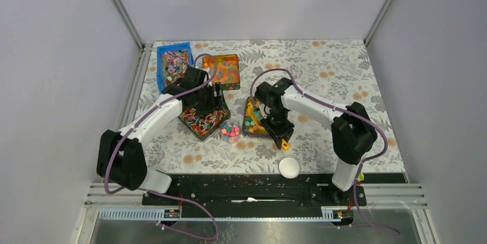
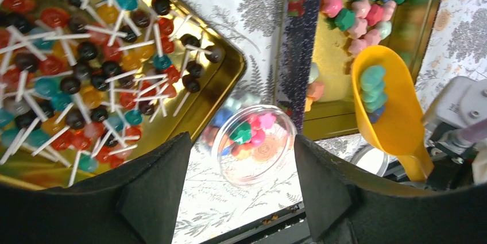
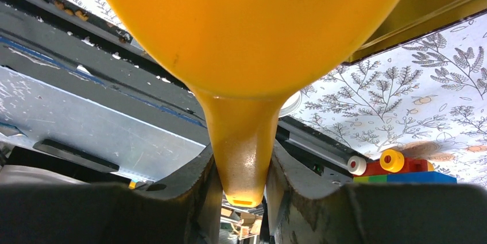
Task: Pack the candies
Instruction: Scoop the fake candies from the storage box, then place the fake candies in the packing bottle.
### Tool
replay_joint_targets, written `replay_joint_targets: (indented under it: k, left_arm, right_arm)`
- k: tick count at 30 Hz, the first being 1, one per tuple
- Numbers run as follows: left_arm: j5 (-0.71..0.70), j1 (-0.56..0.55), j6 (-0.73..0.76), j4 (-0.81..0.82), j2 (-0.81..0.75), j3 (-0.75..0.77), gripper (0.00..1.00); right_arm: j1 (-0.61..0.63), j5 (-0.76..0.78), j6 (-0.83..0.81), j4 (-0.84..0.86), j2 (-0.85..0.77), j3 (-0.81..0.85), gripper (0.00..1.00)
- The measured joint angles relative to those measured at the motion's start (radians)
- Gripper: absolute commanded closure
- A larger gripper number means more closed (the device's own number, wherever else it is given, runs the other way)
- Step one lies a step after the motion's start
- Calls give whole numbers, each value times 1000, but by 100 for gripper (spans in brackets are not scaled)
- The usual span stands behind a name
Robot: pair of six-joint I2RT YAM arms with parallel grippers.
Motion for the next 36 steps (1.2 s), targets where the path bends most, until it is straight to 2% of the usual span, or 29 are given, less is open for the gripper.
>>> replay_joint_targets:
  k: [15, 24, 30, 36]
  left_arm:
    - [-121, 22, 11, -56, -254, -193, 29]
    - [-130, 24, 10, -66, -291, -232, 27]
    - [-130, 24, 10, -68, -291, -235, 27]
    - [-130, 24, 9, -69, -291, -251, 27]
  right_arm:
    - [146, -19, 31, -64, -38, 21, 100]
    - [174, -135, 34, -117, -30, 117, 100]
    - [175, -249, 39, -157, 37, 225, 100]
    - [175, -348, 40, -195, 100, 253, 100]
